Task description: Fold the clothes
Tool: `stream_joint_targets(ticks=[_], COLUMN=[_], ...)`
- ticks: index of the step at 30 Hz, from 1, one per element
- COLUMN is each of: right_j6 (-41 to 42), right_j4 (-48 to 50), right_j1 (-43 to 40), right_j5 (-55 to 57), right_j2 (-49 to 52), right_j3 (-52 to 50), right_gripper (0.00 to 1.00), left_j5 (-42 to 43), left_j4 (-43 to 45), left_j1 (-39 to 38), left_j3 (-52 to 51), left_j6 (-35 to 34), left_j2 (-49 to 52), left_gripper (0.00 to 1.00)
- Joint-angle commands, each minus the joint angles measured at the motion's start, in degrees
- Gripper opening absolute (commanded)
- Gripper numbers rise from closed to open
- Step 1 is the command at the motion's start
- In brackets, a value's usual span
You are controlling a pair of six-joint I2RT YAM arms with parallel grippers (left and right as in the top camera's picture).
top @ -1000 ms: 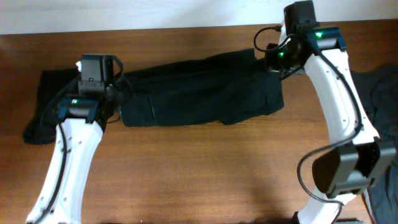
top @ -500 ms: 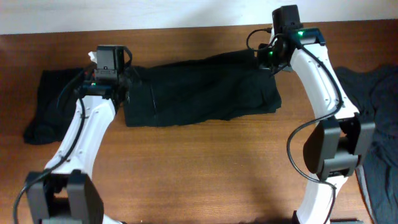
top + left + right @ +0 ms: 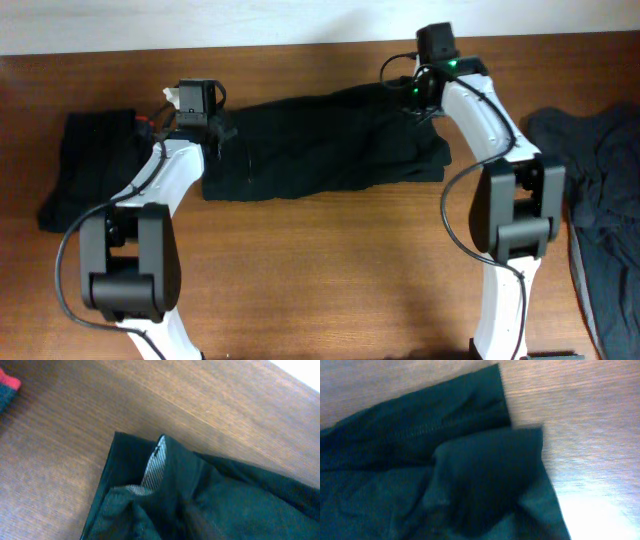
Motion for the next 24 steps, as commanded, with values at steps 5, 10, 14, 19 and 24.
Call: stream_joint_targets(ticks=[5, 10, 14, 19, 24], right_j6=[0.2, -1.5, -1.5, -1.5, -1.5], right_j4=[1.9, -9.3, -21.8, -31.0, -30.2], right_j1=[0.3, -0.9, -1.0, -0.7, 0.9], right_j5=[0.8, -2.6, -2.6, -5.1, -10.4], right_j2=[-0.2, -2.4, -2.8, -2.7, -2.2], right_j3=[3.8, 11.7, 17.0, 16.5, 13.3], right_gripper=[0.99, 0.99, 0.7, 0.04, 0.04], left_j5=[-0.9, 0.4, 9.2, 15.4, 15.5], left_j4=[1.2, -7.1, -15.4, -24.8, -25.6], left_j1=[0.4, 0.3, 0.3, -1.0, -4.5], left_j3=[4.6, 9.0, 9.5, 9.2, 8.8], left_j6=[12.9, 13.3, 13.3, 13.3, 13.3], left_j2=[-2.1, -7.6, -10.2, -8.6, -4.7], left_gripper=[0.93, 0.96, 0.19, 0.01, 0.01])
